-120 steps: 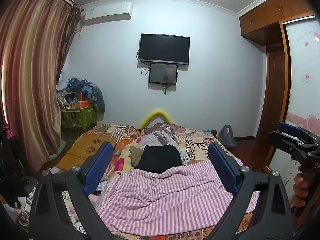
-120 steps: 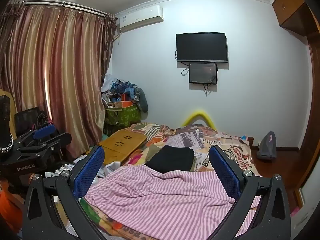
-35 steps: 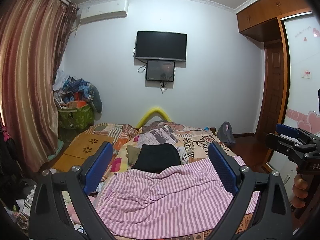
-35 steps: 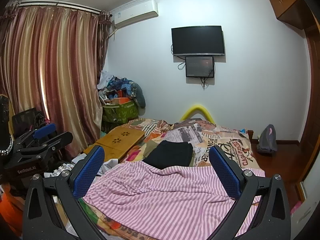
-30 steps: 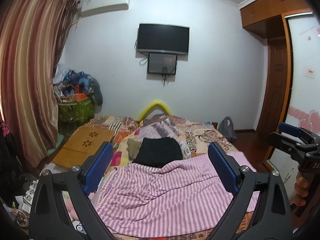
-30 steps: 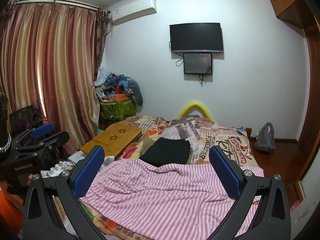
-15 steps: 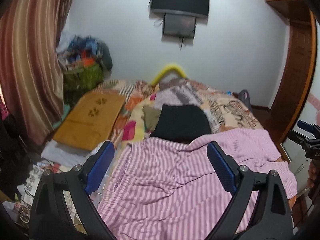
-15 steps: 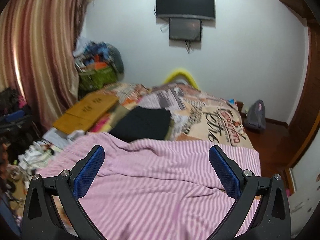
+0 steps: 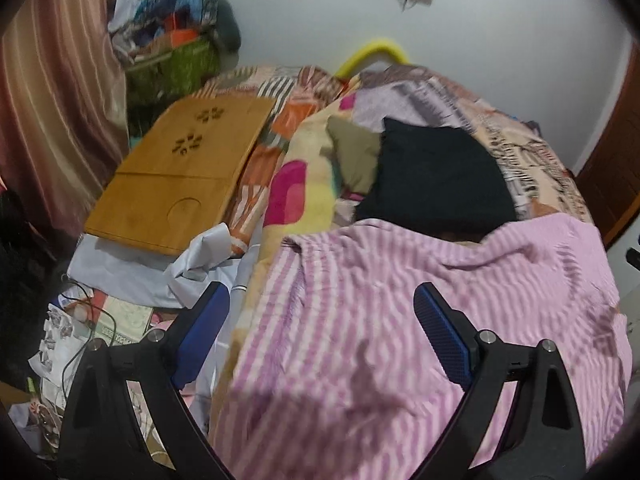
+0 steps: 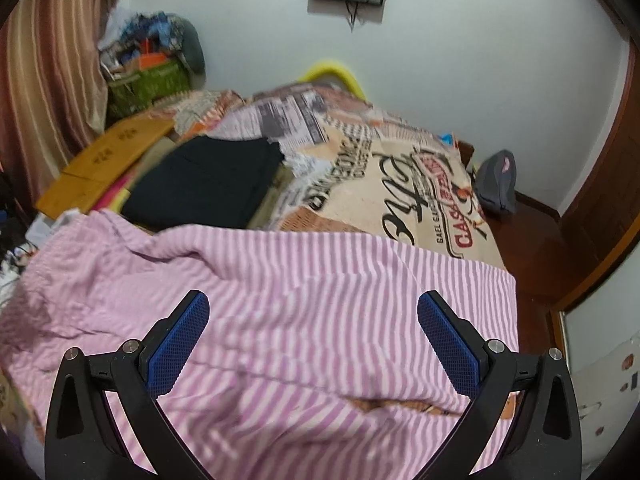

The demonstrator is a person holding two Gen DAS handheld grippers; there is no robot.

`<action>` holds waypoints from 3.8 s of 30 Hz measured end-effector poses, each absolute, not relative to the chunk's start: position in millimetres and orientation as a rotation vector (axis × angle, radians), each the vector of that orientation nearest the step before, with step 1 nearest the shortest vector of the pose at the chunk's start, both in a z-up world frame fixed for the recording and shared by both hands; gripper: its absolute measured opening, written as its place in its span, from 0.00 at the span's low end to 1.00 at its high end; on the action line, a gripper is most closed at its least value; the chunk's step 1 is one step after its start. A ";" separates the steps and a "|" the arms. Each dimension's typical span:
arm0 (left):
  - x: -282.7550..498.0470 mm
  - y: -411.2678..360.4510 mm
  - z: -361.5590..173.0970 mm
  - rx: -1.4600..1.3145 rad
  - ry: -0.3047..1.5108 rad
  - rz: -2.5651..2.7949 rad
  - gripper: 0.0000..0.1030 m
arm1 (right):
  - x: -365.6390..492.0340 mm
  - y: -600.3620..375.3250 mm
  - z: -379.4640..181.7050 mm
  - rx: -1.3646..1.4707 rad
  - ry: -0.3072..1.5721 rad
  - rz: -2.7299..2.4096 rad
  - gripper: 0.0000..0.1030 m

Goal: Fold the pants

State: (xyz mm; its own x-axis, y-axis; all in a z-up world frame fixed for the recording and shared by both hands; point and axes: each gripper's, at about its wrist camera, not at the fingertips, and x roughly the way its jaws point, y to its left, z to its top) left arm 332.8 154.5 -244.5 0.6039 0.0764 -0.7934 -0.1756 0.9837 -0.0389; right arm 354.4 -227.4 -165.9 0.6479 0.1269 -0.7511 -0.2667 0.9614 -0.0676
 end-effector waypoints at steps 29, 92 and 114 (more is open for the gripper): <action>446.3 186.0 -346.2 -0.144 1.161 0.146 0.36 | 516.0 -251.5 -289.4 -0.157 1.088 0.288 0.62; 170.0 186.0 -327.7 -0.239 1.129 0.316 0.53 | 272.2 -537.9 -295.2 0.145 1.129 -0.243 0.60; 164.5 174.4 -320.8 -0.151 1.131 0.379 0.40 | 326.1 -538.9 -326.6 0.040 1.162 -0.315 0.06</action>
State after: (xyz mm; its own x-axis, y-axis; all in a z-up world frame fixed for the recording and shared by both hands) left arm 164.5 174.4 -320.8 0.3707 0.2184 -0.9027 -0.3695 0.9264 0.0723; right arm 326.1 -538.9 -326.6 0.3587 -0.2237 -0.9063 0.2646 0.9554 -0.1311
